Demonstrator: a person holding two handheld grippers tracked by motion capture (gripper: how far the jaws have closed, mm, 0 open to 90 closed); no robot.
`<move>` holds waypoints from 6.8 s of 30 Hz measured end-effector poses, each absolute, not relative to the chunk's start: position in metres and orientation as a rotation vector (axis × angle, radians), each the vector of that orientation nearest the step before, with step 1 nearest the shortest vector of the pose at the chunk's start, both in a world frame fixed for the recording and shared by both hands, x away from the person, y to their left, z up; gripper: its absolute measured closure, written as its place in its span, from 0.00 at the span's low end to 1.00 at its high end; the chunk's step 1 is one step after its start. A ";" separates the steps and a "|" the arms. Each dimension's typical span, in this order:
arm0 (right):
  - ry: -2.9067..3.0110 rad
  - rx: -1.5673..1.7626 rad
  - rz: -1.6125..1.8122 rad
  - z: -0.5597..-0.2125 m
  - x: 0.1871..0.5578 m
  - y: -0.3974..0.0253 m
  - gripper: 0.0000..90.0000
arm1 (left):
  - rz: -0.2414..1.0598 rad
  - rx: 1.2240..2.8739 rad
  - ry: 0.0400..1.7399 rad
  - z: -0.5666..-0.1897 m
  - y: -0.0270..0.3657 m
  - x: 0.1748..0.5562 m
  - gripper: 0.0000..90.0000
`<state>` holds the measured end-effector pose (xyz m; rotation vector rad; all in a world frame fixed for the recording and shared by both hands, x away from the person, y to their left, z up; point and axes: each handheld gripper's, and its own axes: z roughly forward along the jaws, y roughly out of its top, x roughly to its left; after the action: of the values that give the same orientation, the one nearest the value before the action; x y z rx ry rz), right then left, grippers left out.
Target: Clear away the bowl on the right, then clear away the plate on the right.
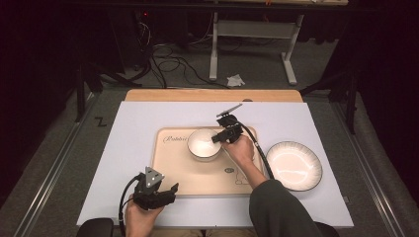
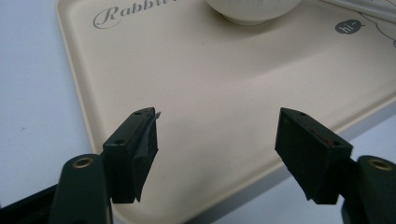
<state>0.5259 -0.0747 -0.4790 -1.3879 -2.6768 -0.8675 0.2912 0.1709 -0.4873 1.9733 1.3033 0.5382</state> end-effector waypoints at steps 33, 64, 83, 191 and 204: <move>-2.735 -1.418 -1.034 -0.456 0.521 -0.086 0.65 | 0.526 2.010 1.279 -0.490 0.164 0.294 0.34; -2.780 -1.389 -1.111 -0.423 0.474 -0.140 0.67 | 0.464 2.066 1.159 -0.490 0.143 0.316 0.33; -2.760 -1.439 -1.139 -0.418 0.446 -0.179 0.67 | 0.442 2.094 1.096 -0.491 0.131 0.325 0.34; -2.635 -2.081 -1.258 -0.456 0.357 -0.348 0.45 | 0.460 2.092 1.038 -0.487 0.130 0.321 0.35; -2.570 -2.161 -1.149 -0.458 0.341 -0.364 0.63 | 0.402 2.114 0.990 -0.487 0.118 0.330 0.34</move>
<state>0.3407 -0.3636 -0.4582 -2.1608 -2.5696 -1.1488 0.3304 0.1182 -0.4868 2.1137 0.9898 0.4017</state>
